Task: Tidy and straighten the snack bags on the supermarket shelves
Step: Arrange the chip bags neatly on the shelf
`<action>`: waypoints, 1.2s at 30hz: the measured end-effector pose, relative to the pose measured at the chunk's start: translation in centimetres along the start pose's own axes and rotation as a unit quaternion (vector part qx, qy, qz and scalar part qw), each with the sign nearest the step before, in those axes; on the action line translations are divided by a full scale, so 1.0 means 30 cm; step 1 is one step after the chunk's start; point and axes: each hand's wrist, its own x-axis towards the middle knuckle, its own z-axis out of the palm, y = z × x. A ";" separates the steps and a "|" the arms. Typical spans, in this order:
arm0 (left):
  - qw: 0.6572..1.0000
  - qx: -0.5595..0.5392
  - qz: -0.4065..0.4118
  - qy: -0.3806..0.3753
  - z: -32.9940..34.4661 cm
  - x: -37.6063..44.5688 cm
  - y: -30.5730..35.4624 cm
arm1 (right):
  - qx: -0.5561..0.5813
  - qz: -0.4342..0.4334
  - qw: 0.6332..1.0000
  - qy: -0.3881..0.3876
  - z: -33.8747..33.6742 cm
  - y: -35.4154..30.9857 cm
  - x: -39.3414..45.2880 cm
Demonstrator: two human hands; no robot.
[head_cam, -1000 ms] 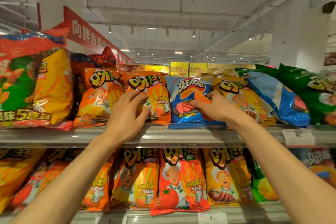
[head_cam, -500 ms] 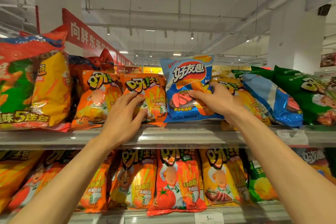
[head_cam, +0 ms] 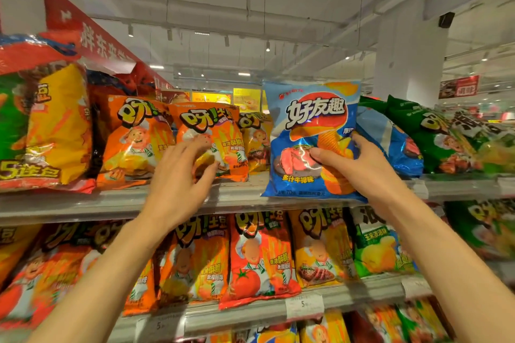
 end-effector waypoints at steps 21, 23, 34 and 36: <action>0.855 -0.441 -0.259 -0.086 0.274 -0.532 0.529 | -0.023 0.131 0.990 0.052 -0.481 0.345 -0.501; 0.850 -0.443 -0.271 -0.089 0.331 -0.559 0.614 | -0.010 0.137 0.989 0.052 -0.584 0.369 -0.516; 0.827 -0.431 -0.330 -0.144 0.656 -0.603 1.103 | -0.002 0.178 0.982 0.070 -1.158 0.563 -0.533; 0.828 -0.426 -0.331 -0.151 0.706 -0.580 1.159 | -0.005 0.177 0.982 0.068 -1.234 0.592 -0.521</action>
